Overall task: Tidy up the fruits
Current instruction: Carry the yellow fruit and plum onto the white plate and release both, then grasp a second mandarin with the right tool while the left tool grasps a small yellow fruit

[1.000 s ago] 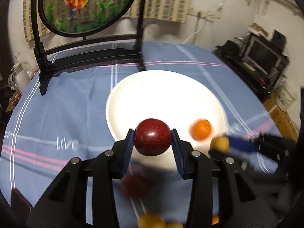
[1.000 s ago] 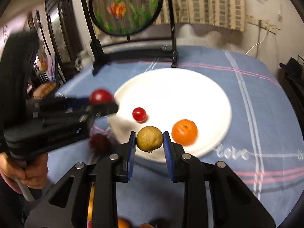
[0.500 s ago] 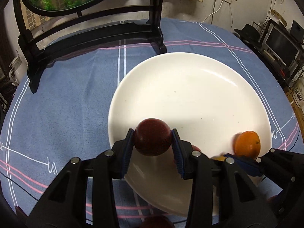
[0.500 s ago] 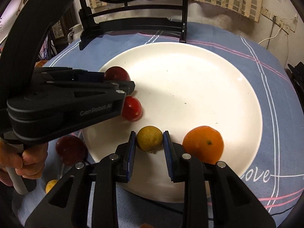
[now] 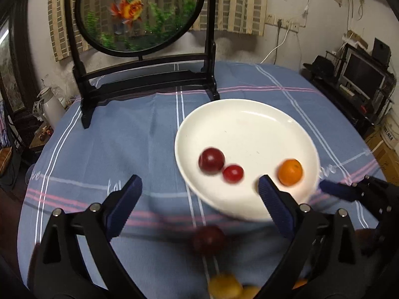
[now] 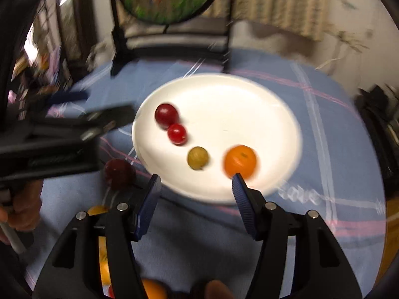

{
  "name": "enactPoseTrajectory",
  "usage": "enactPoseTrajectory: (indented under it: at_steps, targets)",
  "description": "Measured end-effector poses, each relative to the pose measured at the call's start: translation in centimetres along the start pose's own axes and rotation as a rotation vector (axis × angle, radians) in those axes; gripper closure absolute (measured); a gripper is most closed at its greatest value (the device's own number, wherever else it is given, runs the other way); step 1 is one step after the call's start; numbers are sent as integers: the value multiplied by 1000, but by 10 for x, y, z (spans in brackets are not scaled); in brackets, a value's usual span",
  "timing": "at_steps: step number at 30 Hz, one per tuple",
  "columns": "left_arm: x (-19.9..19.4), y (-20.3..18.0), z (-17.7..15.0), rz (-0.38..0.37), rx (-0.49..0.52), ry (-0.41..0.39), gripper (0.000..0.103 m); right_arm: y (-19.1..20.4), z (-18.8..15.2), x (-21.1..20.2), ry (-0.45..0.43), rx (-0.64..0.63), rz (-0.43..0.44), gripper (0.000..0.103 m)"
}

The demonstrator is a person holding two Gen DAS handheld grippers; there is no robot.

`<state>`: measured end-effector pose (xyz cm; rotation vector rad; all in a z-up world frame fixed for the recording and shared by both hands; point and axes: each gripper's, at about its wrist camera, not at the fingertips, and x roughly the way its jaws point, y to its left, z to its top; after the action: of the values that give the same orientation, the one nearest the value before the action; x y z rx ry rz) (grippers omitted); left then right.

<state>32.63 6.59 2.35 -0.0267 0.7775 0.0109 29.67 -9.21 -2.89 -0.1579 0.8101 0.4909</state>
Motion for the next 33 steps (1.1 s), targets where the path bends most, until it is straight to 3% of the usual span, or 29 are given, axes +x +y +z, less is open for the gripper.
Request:
enactPoseTrajectory:
  at_steps: [1,3,4,9,12,13,15,16,21,28,33]
  targets:
    - [-10,-1,-8,3,-2,-9,5,0,-6,-11,-8,6,-5,22]
    - [-33,-2,-34,26,-4,-38,5,1,-20,-40,-70,-9,12,6]
    - [-41,-3,-46,39,-9,-48,5,-1,-34,-61,-132,-24,50,3]
    - [-77,-13,-115,-2,-46,-50,5,-15,-86,-101,-206,14,88,3]
    - [-94,-19,-150,-62,-76,-30,5,-36,-115,-98,-128,148,154,3]
    - [-99,-22,-159,-80,-77,-32,5,-39,-124,-94,-66,155,166,3]
    - [-107,-27,-175,-92,-68,-47,5,-43,-133,-85,60,121,107,3]
    - [-108,-29,-180,-89,-56,-53,5,-43,-141,-85,59,105,70,3]
    - [-101,-34,-191,-61,-26,-55,5,-40,-153,-89,18,18,-5,4]
    - [-94,-20,-189,-117,-99,-23,5,-27,-152,-68,21,-68,-48,21]
    - [-93,-17,-191,-150,-119,-15,5,-25,-153,-59,35,-85,-56,26]
